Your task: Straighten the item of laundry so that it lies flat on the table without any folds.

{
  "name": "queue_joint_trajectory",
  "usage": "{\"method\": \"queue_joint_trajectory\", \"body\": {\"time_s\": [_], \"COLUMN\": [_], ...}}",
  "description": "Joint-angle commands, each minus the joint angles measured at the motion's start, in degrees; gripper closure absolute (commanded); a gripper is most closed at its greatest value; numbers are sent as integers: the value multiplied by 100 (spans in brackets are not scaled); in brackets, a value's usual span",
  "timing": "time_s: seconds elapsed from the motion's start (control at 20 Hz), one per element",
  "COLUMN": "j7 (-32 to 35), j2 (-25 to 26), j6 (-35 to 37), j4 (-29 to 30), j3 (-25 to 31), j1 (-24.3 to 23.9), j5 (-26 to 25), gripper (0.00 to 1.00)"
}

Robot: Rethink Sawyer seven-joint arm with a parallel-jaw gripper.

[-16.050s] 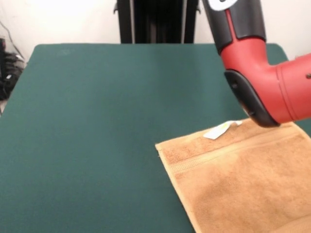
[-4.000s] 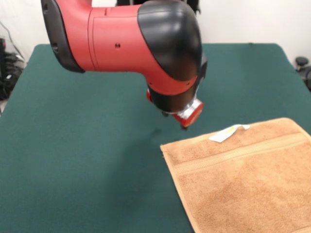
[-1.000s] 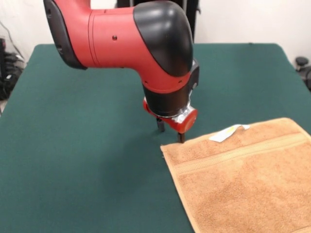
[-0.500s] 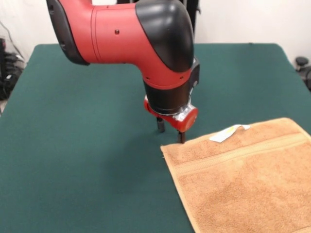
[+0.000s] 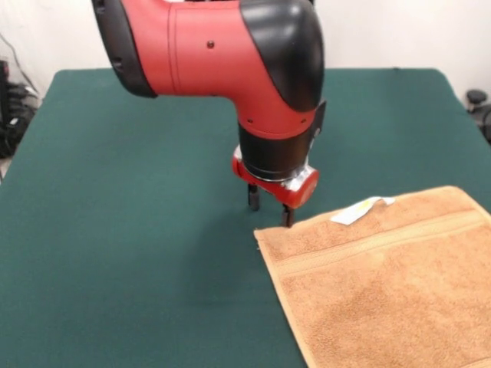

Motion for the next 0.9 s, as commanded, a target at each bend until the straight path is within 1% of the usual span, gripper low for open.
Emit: {"method": "queue_joint_trajectory", "body": {"time_s": [0.05,0.2,0.35,0.7,0.9], "j7": [334,435,481,393,243], "j2": [1375,1476,1394,1261,1164], "j6": [-1605,-1692,-1678,-1814,-1762], "j4": [-17,-117,-33,214,339], "j3": [54,44,56,278,366], "j1": [519,581,597,412,312], "j5": [-500,-365,-245,-9,23], "gripper": [0,0,0,0,0]}}
